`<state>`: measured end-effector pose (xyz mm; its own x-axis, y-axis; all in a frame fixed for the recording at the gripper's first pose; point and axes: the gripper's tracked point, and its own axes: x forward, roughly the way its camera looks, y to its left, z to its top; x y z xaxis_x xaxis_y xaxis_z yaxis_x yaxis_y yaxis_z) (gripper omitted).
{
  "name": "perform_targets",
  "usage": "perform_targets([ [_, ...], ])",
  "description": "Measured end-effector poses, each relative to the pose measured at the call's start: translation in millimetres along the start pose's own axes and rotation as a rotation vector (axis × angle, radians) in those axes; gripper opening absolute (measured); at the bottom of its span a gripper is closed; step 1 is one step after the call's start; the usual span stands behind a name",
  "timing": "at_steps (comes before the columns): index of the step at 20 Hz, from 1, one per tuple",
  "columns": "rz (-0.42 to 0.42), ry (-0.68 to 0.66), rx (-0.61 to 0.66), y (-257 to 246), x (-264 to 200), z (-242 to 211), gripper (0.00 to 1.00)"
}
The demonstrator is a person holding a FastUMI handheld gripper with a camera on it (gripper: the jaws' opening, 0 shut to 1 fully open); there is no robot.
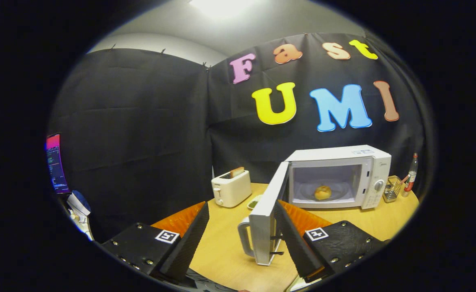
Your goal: Open the microwave, put the food inside, and close the microwave door.
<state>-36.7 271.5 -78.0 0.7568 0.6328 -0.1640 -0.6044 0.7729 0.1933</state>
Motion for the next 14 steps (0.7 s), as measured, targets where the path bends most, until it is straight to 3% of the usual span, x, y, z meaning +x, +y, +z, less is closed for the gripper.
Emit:
perform_targets([
  [6, 0.125, 0.117, 0.01, 51, 20, -43, 0.97],
  [11, 0.15, 0.212, 0.008, 58, 46, -75, 0.97],
  [13, 0.142, 0.229, 0.008, 51, 56, -80, 0.93],
  [14, 0.13, 0.232, 0.006, 47, 60, -80, 0.82],
])
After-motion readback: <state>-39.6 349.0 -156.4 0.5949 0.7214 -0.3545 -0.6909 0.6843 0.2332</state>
